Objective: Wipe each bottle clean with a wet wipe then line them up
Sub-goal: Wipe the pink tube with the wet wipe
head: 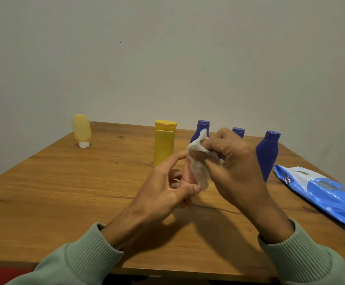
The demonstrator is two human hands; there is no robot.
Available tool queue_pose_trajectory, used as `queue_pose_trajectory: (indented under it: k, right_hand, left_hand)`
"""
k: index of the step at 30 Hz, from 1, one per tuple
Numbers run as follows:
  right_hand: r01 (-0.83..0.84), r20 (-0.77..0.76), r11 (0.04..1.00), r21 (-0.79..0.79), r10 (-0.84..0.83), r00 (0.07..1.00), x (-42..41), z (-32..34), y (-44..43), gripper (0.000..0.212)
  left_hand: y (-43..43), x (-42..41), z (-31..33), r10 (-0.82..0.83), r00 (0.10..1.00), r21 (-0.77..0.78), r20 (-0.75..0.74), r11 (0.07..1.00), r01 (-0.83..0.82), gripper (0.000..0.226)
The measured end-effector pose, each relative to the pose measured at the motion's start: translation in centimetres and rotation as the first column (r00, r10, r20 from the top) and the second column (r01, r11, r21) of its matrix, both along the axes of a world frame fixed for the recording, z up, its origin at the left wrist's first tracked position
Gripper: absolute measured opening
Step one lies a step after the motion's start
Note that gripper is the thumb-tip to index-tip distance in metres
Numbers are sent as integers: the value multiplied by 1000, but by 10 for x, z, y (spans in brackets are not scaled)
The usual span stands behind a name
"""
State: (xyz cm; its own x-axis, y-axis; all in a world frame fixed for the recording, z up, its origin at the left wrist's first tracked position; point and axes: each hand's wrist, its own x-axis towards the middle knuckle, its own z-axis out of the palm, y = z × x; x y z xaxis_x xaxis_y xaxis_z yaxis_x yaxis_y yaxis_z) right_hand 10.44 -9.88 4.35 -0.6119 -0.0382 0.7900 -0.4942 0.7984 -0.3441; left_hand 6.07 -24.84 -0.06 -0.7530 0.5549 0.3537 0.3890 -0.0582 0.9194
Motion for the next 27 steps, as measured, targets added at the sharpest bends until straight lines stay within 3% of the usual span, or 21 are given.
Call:
queue_pose_trajectory:
  k: [3,7,13,17,22,27]
  right_hand:
    - [-44,128,999,33,39,991,3,-1,-7,15]
    - [-162,400,987,3,147,905,7,11,1,10]
    - [-102,264,991,-89,122,957,7,22,17,18]
    - [-62,258,997,-50,72,964,0,13,13,10]
    - [-12,67,989,-149,22,997,-2,11,17,13]
    - [30,-45,992,-125,-36,998,-3,9,16,16]
  left_hand:
    - [-1,-1,3,29,1000,43,-3,999,-28,60]
    - [-1,-2,5,42,998,77,48,996,-45,59]
    - [-3,-4,9,-83,968,212,235,977,32,54]
    - [-5,-7,7,-189,947,239,259,963,127,54]
    - [-6,-3,6,-165,981,96,106,983,155,61]
    - [-1,0,1,-90,996,50,-6,995,90,58]
